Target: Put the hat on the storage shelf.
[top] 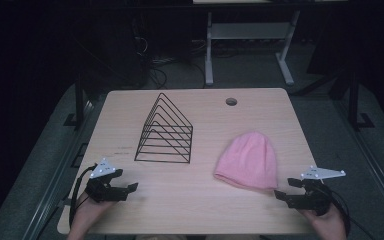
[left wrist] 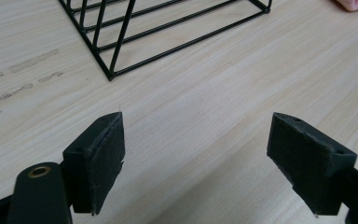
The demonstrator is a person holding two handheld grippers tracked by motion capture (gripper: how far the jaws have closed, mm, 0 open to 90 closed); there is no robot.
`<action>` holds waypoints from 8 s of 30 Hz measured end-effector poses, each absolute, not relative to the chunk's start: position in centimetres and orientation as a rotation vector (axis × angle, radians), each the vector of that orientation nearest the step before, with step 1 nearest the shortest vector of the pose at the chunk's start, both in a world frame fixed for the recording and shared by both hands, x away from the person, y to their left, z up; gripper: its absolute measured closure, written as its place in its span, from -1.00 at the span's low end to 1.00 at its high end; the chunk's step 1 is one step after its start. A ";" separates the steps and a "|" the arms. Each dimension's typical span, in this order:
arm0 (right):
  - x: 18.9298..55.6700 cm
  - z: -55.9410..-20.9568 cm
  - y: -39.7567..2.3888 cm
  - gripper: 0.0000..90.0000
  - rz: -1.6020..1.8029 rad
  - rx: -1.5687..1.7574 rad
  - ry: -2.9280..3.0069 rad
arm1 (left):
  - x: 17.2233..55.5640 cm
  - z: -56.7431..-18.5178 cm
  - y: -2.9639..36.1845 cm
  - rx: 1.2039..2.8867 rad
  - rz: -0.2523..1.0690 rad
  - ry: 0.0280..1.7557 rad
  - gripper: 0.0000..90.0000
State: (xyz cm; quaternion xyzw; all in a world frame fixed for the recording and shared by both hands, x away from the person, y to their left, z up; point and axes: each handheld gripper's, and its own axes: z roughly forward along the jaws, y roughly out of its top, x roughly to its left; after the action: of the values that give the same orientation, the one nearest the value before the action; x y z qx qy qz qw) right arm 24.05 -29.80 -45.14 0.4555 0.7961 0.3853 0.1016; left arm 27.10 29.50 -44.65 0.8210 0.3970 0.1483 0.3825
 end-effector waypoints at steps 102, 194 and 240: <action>44.7 -43.8 -27.1 -0.02 1.000 1.601 2.566 | 27.6 -45.0 29.8 2.082 0.363 1.025 -0.56; 41.9 -31.0 -26.1 0.77 1.354 1.201 2.472 | 27.3 -43.9 30.3 2.080 0.317 0.995 -0.53; 39.9 -21.5 -18.2 0.76 1.506 0.782 2.575 | 30.9 -33.1 27.7 2.153 0.167 0.651 -0.52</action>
State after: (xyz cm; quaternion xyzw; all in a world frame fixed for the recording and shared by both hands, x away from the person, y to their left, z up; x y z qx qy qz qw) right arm 39.90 -18.20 -21.47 0.2534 0.8347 0.4881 0.0287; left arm 30.88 27.71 -33.12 0.8623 0.2609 0.0670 0.4288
